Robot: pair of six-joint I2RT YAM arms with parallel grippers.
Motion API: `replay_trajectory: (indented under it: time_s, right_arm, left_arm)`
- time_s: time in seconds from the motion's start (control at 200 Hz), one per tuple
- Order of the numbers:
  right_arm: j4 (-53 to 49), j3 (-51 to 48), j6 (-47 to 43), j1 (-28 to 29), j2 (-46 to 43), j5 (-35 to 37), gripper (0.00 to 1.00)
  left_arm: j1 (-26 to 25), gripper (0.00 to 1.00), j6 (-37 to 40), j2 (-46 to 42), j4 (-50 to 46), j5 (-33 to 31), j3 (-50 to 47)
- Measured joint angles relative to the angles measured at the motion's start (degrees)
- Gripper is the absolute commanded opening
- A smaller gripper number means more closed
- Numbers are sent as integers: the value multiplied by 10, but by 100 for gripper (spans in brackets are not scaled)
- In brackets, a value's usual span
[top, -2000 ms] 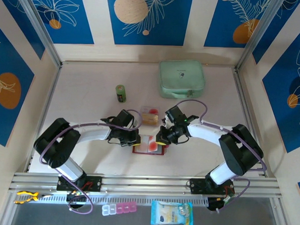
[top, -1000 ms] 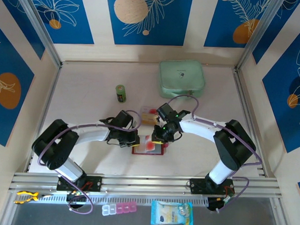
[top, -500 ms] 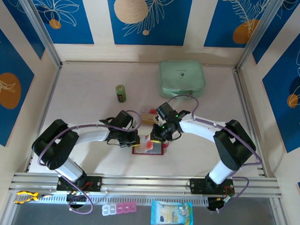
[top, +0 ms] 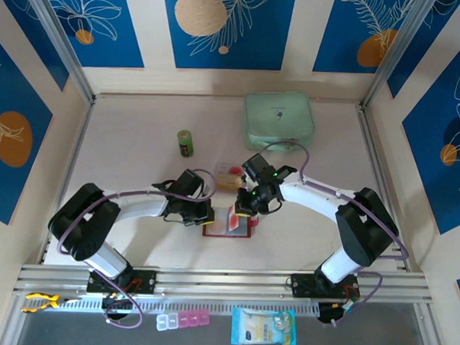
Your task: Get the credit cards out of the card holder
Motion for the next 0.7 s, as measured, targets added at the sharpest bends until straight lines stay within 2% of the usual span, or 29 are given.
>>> replay_trajectory:
  time_s: [0.19,0.47,0.7]
  right_arm:
    - [-41,39,-111,-16,-13,13,3]
    - [-102,117,-388,-40,-12,42,0]
    - [-177,230,-582,-41,58,96,0]
  left_arm:
    - [0,14,1,-12,-13,0,1]
    - [2,15,2,-41,-30,-11,1]
    - [15,17,2,-77,-41,-24,-4]
